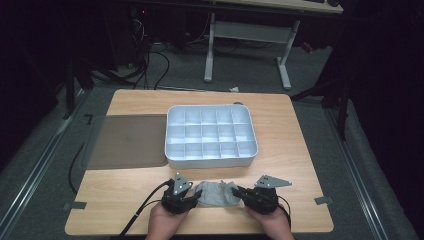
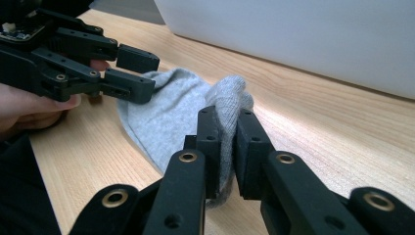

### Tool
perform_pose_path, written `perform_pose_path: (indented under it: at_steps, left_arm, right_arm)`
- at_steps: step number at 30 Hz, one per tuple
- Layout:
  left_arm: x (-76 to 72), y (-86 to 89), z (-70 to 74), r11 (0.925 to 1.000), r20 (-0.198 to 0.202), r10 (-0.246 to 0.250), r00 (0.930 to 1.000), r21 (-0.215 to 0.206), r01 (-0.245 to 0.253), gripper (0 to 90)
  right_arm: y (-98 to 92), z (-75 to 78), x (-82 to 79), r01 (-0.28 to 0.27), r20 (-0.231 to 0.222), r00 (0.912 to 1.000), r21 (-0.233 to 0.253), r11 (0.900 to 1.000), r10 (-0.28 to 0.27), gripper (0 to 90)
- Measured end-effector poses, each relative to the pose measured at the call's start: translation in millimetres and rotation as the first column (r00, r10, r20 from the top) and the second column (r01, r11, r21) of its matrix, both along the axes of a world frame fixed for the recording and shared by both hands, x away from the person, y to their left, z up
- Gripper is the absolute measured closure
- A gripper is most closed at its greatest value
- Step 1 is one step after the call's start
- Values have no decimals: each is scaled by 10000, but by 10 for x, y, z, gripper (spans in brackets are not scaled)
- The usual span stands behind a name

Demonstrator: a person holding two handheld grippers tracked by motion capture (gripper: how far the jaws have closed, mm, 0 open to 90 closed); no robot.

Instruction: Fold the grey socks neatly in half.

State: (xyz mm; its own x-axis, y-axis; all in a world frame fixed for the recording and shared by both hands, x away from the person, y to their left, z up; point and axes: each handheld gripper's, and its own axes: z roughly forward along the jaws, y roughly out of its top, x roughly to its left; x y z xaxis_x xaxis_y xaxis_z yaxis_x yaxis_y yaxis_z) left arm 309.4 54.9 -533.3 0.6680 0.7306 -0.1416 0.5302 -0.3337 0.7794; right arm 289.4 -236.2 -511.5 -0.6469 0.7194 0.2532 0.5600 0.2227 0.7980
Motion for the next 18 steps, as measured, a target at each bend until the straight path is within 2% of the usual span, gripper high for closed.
perform_pose_path:
  at_steps: [2,6,9,15,18]
  left_arm:
    - [-11,19,6,9998,150,-16,9999,-189,19,596]
    - [-12,33,4,9995,-17,-107,9999,-287,106,662]
    - [-8,42,4,9990,-63,-156,9999,-428,153,769]
    - [-35,32,13,9986,114,-251,9996,-456,256,800]
    - [-58,25,14,9985,330,-339,9989,-413,353,799]
  right_arm:
    - [11,-12,4,56,-75,10000,-71,10000,-56,838]
    - [41,-31,23,134,-165,9998,-235,9996,-138,838]
    - [77,-13,31,173,-155,9997,-473,9987,-180,838]
    - [82,19,41,265,-133,9995,-681,9973,-275,837]
    - [87,51,30,315,-69,9995,-745,9967,-321,837]
